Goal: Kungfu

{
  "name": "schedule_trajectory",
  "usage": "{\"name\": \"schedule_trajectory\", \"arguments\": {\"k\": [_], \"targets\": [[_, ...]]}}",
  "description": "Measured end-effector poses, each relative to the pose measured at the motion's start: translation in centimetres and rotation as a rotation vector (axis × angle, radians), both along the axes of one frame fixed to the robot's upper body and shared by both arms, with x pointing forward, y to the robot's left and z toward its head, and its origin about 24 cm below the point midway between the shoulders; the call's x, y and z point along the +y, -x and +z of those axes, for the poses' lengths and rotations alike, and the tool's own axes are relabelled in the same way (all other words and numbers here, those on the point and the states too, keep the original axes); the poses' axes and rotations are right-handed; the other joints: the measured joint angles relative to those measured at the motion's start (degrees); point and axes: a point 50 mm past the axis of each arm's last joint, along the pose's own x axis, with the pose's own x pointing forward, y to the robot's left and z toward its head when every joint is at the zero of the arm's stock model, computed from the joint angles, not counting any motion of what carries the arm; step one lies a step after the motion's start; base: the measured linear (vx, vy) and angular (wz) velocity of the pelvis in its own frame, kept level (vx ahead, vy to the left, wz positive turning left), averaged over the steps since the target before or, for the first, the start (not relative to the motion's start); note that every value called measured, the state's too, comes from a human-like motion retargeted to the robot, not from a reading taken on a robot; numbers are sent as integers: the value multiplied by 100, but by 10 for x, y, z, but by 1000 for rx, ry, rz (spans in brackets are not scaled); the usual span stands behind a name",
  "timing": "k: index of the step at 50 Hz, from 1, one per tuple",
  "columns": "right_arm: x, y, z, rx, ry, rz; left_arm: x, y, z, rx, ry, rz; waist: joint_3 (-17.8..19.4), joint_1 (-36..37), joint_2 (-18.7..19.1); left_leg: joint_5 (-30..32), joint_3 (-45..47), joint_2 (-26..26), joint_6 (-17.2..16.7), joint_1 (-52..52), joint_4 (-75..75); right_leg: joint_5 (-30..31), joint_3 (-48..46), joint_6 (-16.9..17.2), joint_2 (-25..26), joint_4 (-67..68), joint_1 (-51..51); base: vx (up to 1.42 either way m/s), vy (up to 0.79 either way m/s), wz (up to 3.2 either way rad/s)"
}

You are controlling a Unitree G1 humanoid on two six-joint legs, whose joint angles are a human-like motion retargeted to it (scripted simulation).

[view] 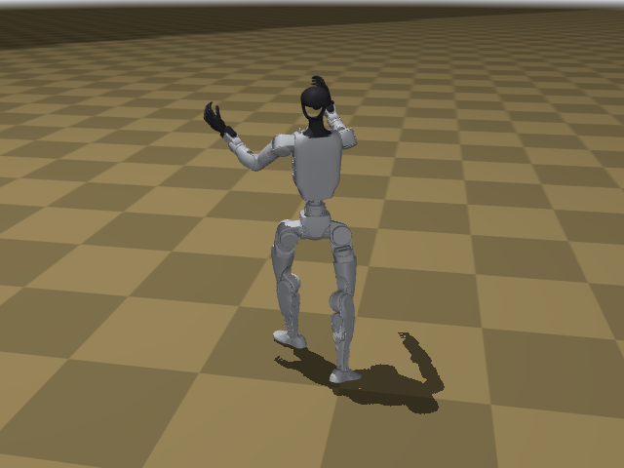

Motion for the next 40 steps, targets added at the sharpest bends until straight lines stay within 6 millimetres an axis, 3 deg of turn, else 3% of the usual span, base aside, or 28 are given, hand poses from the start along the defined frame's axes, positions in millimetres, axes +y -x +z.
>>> {"name": "schedule_trajectory", "arguments": {"k": [3,5,8,10,12,14,15,17,19,20,21,22,23,25,26,29,32,36,38,40], "targets": [[3,4,12,-44,23,-20,-7,-6,18,-72,8,-55,29,-632,453,-258,-931,-117,36,43,72,547,55,-319,301,608,-2,48,33,233],[-4,6,10,-41,29,-56,-14,-13,23,-63,-16,-85,38,-873,499,-279,-1382,-273,78,37,93,183,894,-36,512,1054,-305,53,16,221],[-22,8,-10,-3,54,-132,-30,-32,10,32,-21,-171,159,-1197,404,-249,-1881,-584,98,241,-14,-485,2711,454,1166,1335,-949,42,6,195],[-37,8,-36,76,75,-194,-47,-45,-12,123,-20,-269,260,-1465,366,-292,-2120,-722,140,392,-32,-724,2799,299,1165,1203,-1175,27,-5,202],[-55,9,-81,220,111,-252,-66,-55,-48,249,-26,-382,364,-1705,317,-391,-2446,-854,285,496,2,-891,2429,-260,910,992,-1464,28,-11,177],[-68,16,-143,415,175,-284,-88,-59,-101,418,-20,-486,524,-1835,234,-448,-2770,-1042,461,680,-62,-894,2729,-625,875,724,-1982,22,-7,109],[-72,23,-179,530,219,-287,-102,-58,-133,523,-11,-542,622,-1868,187,-449,-2887,-1155,547,815,-149,-803,3013,-667,889,561,-2278,18,1,75],[-75,47,-268,868,323,-290,-136,-45,-214,835,60,-664,861,-2113,87,-452,-2995,-1365,618,1168,-322,14,3241,-267,746,91,-2744,13,6,83],[-78,98,-365,1343,458,-305,-173,-9,-286,1184,151,-868,1108,-2517,-41,-501,-3150,-1538,664,1509,-421,1100,3305,236,542,-369,-3148,6,6,111],[-79,136,-406,1607,552,-300,-190,14,-314,1336,201,-1007,1241,-2765,-85,-529,-3280,-1601,687,1672,-467,1563,3441,445,500,-580,-3359,12,5,105],[-85,185,-439,1900,692,-286,-205,32,-329,1404,274,-1134,1403,-2938,-35,-544,-3388,-1569,703,1806,-530,1583,3511,454,533,-769,-3603,15,7,77],[-90,236,-458,2167,840,-246,-219,47,-340,1445,353,-1238,1550,-3070,28,-562,-3469,-1522,709,1917,-584,1481,3546,398,573,-925,-3840,14,11,30],[-97,283,-465,2404,975,-178,-234,56,-346,1445,433,-1297,1670,-3121,117,-584,-3498,-1447,695,1984,-621,1132,3510,212,630,-1016,-4062,10,12,8],[-106,384,-462,2843,1179,34,-266,62,-347,1389,546,-1328,1878,-3197,280,-626,-3580,-1303,642,2032,-658,433,3191,-291,733,-1051,-4471,12,6,2],[-104,430,-455,-2819,-1140,-144,-279,62,-345,1359,554,-1335,1926,-3236,340,-635,-3609,-1257,603,2031,-669,349,2930,-442,727,-994,-4612,16,-4,26],[-86,542,-424,-2598,-910,-339,-304,58,-334,1313,457,-1473,1966,-3415,476,-670,-3625,-1123,412,1987,-661,486,2488,-672,683,-748,-4882,14,-13,66],[-48,619,-392,-2620,-721,-410,-317,60,-323,1327,242,-1755,1885,-3754,497,-733,-3771,-1045,187,1827,-545,911,2756,-691,707,-441,-4985,13,-23,99],[-11,669,-357,-2678,-420,-360,-318,62,-317,1347,15,-1870,1781,-4007,360,-800,-3944,-1067,20,1737,-445,1314,3241,-536,820,-354,-4826,13,-22,33],[-5,679,-346,-2670,-264,-280,-314,55,-313,1314,-38,-1818,1691,-4009,308,-834,-3911,-1087,-34,1698,-441,1250,3113,-462,840,-371,-4737,12,-20,-39],[-3,678,-347,-2687,-125,-204,-310,50,-309,1271,-65,-1765,1630,-3972,266,-877,-3846,-1112,-53,1649,-434,1181,2874,-368,831,-384,-4661,2,-11,-59]]}}
